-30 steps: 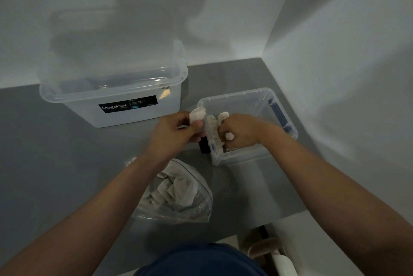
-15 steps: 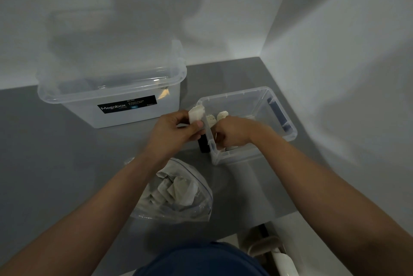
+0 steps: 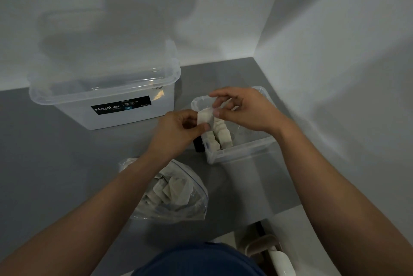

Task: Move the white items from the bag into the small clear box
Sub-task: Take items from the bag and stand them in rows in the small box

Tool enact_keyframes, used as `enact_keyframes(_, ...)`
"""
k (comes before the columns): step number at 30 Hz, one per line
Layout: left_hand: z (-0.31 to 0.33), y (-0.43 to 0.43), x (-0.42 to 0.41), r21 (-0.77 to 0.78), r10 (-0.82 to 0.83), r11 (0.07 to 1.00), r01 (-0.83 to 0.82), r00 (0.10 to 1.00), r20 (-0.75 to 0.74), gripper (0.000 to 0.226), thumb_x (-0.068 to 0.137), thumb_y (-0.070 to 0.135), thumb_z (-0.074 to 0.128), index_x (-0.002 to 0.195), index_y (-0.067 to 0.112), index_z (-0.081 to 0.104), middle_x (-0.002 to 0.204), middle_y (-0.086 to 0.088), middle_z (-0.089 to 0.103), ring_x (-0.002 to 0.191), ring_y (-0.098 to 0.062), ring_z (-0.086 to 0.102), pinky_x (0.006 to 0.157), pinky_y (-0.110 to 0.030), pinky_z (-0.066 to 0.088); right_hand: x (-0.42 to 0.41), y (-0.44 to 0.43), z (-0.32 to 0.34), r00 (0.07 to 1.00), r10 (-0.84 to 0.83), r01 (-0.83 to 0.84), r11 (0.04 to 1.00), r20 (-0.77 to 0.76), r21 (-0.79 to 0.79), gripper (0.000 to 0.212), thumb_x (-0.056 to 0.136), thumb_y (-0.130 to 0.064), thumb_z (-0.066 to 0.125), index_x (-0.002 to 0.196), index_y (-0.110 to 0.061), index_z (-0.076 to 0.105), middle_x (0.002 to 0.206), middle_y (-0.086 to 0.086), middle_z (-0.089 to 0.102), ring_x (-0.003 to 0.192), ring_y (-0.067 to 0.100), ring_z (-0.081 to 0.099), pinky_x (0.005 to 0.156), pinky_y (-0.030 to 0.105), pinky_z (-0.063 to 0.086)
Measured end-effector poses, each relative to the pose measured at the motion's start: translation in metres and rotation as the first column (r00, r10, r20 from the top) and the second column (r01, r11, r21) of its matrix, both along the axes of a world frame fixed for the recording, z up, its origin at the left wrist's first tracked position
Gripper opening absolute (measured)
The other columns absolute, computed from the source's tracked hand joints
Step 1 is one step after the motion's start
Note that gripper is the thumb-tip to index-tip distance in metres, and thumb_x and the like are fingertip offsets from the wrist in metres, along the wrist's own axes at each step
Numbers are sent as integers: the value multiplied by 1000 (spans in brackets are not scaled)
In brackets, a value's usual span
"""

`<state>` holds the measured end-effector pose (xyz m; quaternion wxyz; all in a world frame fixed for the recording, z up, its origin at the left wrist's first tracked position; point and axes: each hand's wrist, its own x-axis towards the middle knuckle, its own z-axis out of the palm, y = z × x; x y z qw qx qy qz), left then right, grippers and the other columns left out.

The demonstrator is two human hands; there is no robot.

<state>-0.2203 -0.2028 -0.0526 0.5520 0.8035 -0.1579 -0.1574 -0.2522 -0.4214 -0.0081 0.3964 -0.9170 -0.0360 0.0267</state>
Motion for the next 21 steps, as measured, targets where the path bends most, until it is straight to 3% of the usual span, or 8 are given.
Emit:
enact_keyframes(3, 2, -7, -1, 16, -33, 999, 33, 999, 20, 16, 81, 30, 85, 95, 27, 78, 83, 11, 77, 77, -8, 73, 78, -31, 59, -3, 3, 10, 999, 30, -29, 997, 20, -65, 24, 92, -33, 74, 116, -34, 74, 103, -19, 74, 91, -1, 69, 85, 23, 57)
enact_keyframes(7, -1, -14, -1, 98, -67, 994, 57, 992, 109, 24, 80, 34, 85, 101, 28, 74, 87, 17, 73, 75, -1, 67, 69, -16, 48, -4, -2, 11, 1000, 5, -1, 992, 30, -124, 13, 94, -27, 72, 105, -28, 78, 94, -17, 75, 86, -4, 69, 83, 20, 56)
enact_keyframes(9, -4, -11, -1, 251, -104, 967, 49, 973, 208, 45, 78, 46, 84, 117, 32, 68, 109, 17, 65, 92, -1, 61, 76, -13, 42, -3, -8, 6, 998, -39, 46, 987, 47, -153, 13, 95, -26, 70, 106, -27, 78, 94, -18, 74, 85, -5, 68, 81, 19, 55)
enact_keyframes(12, -10, -4, -1, 438, -207, 894, 92, 953, 221, 90, 68, 67, 80, 145, 31, 48, 147, 5, 45, 135, -16, 41, 104, -28, 36, 0, -20, -10, 996, -75, 85, 969, 51, -231, 13, 96, -24, 68, 106, -24, 78, 95, -15, 74, 86, -2, 67, 84, 25, 57)
enact_keyframes(15, -12, 1, -3, 575, -316, 801, 169, 934, 166, 118, 61, 81, 73, 157, 29, 29, 164, 2, 26, 148, -24, 26, 117, -40, 29, 4, -28, -30, 996, -27, -4, 943, -88, -333, 14, 96, -22, 68, 106, -21, 78, 100, -10, 76, 90, 4, 68, 88, 31, 58)
enact_keyframes(19, -9, 1, -7, 623, -356, 764, 170, 916, 186, 120, 65, 80, 70, 160, 26, 21, 168, 1, 19, 151, -23, 21, 121, -39, 22, 12, -29, -57, 948, 60, -195, 885, -313, -423, 12, 92, -21, 72, 102, -20, 78, 97, -9, 74, 89, 9, 68, 90, 34, 56)
enact_keyframes(21, -8, 0, -7, 640, -358, 751, 159, 913, 193, 121, 65, 82, 68, 160, 26, 20, 168, 2, 18, 152, -23, 21, 121, -39, 22, 18, -28, -69, 935, 68, -230, 864, -349, -448, 12, 91, -22, 73, 102, -20, 78, 100, -6, 75, 91, 12, 68, 91, 35, 55)
